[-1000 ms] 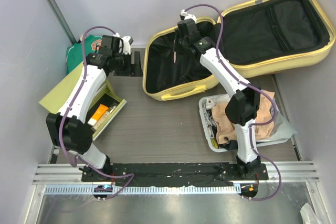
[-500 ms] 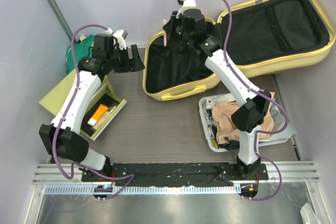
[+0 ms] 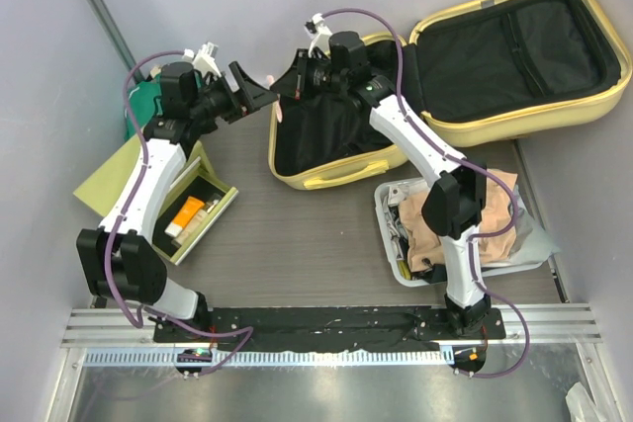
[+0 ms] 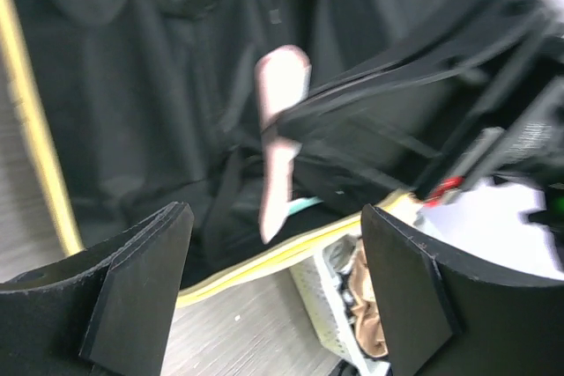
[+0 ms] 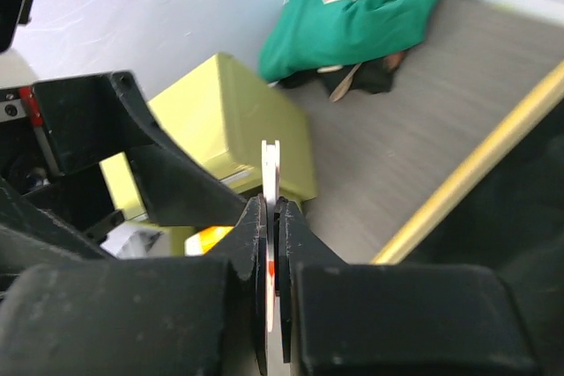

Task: Open, take out, and arrange the luggage
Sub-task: Place the personal item in the drawer.

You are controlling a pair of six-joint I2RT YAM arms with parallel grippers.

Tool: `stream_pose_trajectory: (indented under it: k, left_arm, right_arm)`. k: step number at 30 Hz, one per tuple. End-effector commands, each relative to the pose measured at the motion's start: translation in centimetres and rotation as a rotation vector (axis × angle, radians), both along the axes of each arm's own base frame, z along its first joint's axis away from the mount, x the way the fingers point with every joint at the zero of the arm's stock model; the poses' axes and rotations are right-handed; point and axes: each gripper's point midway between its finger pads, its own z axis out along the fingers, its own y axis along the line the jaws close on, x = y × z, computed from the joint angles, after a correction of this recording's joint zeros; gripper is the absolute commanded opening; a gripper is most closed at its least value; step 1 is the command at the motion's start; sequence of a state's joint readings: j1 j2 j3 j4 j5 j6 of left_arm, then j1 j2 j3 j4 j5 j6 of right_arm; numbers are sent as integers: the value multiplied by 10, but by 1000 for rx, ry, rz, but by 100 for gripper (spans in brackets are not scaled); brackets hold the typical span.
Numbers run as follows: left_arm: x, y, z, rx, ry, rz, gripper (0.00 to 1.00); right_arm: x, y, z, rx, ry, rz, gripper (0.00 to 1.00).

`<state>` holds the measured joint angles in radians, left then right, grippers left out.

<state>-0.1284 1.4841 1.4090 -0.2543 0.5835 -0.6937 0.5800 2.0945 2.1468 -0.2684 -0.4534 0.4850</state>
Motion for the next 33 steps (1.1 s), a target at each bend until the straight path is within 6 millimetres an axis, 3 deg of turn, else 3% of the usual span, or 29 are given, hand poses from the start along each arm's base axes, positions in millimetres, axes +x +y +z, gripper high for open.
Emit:
stream_pose_trajectory:
  k: [1, 7, 13, 16, 21, 25, 26, 28, 29, 31, 32, 33]
  left_arm:
    - [3, -15, 25, -116, -67, -77, 81]
    - [11, -17, 15, -168, -33, -85, 76]
    - [16, -23, 22, -229, -58, -114, 66]
    - [19, -26, 25, -263, -63, -126, 51]
    - [21, -32, 30, -329, -77, -176, 34]
    - [19, -35, 26, -349, -58, -198, 5]
    - [19, -35, 25, -344, -58, -198, 0]
    - [18, -34, 20, -341, -44, -192, 0]
    - [18, -33, 19, -334, -47, -191, 0]
    - [18, -24, 11, -314, -21, -173, 0]
    - [16, -17, 10, -261, -60, -174, 0]
    - [11, -10, -8, -224, 23, -150, 0]
  right_arm:
    - [-22, 12, 50, 161, -26, 133, 1]
    - [-20, 8, 55, 219, 2, 147, 1]
    - [-15, 2, 60, 275, 6, 153, 1]
    - [-16, 3, 56, 271, 13, 159, 1]
    - [-14, 2, 47, 261, 33, 160, 1]
    - [-7, -2, 40, 234, 30, 127, 2]
    - [-5, -3, 39, 219, 5, 122, 5]
    - [-4, -6, 28, 183, 33, 104, 14]
    - [-2, -8, 27, 174, 28, 97, 32]
    - [0, -14, 21, 143, 22, 81, 48]
    - [6, -21, 16, 124, 29, 48, 52]
    - [11, -28, 13, 103, 12, 23, 55]
